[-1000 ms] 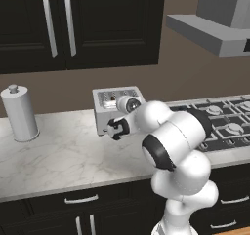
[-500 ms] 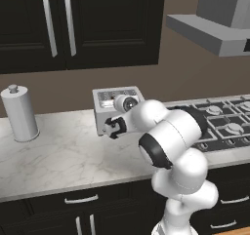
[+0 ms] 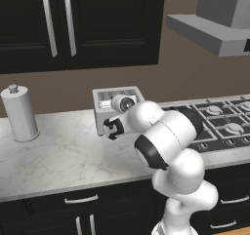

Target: Start the toaster. Once the lever pops up, take the bread to the plate on the dining counter.

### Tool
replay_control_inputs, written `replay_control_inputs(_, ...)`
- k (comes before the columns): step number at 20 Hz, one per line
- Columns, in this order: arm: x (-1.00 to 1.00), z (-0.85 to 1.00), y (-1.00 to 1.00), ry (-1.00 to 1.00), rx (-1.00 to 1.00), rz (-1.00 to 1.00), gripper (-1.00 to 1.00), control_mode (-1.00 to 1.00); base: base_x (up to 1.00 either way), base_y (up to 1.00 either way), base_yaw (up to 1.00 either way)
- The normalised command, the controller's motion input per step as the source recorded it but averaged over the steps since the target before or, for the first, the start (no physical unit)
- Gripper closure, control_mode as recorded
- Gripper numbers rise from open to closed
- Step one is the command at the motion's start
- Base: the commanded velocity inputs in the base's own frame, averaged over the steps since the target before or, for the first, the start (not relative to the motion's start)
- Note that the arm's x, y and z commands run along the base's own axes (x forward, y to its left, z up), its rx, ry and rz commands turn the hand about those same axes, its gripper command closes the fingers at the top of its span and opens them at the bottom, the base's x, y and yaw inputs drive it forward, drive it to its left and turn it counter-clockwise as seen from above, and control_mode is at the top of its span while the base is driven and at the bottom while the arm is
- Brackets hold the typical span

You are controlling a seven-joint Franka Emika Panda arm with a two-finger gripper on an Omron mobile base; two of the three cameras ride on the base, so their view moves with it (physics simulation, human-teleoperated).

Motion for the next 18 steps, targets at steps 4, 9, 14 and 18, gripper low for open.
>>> replay_control_inputs(4, 0.08, -0.01, 0.0, 0.0, 0.0, -0.03, -1.0, -1.0, 0.0, 0.0, 0.0)
replay_control_inputs(9, 0.1, 0.0, 0.0, 0.0, 0.0, -0.05, -1.0, -1.0, 0.0, 0.0, 0.0)
replay_control_inputs(14, 0.0, 0.0, 0.0, 0.0, 0.0, -0.02, -1.0, -1.0, 0.0, 0.0, 0.0)
replay_control_inputs(18, 0.0, 0.0, 0.0, 0.0, 0.0, -0.03, -1.0, -1.0, 0.0, 0.0, 0.0)
